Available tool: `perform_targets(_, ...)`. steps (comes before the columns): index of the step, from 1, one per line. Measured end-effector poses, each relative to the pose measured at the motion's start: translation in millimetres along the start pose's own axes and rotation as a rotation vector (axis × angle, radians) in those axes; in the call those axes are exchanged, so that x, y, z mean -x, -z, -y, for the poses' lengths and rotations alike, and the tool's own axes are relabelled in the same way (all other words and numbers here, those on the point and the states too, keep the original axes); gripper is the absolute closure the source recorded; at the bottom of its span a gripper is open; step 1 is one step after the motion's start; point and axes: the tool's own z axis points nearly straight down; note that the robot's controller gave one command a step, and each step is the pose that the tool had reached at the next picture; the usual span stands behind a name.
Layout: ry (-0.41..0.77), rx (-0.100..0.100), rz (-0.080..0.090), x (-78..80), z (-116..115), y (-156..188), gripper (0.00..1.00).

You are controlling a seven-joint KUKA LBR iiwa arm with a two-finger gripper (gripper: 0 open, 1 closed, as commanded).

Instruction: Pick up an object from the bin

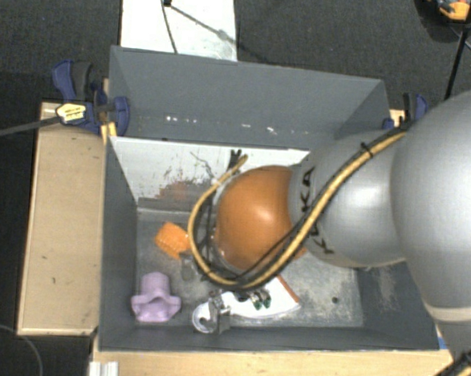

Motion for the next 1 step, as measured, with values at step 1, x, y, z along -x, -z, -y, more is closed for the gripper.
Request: perform_targets(1,-0.190,0.000,0.000,-14.3,18.9,-23.9,1.00)
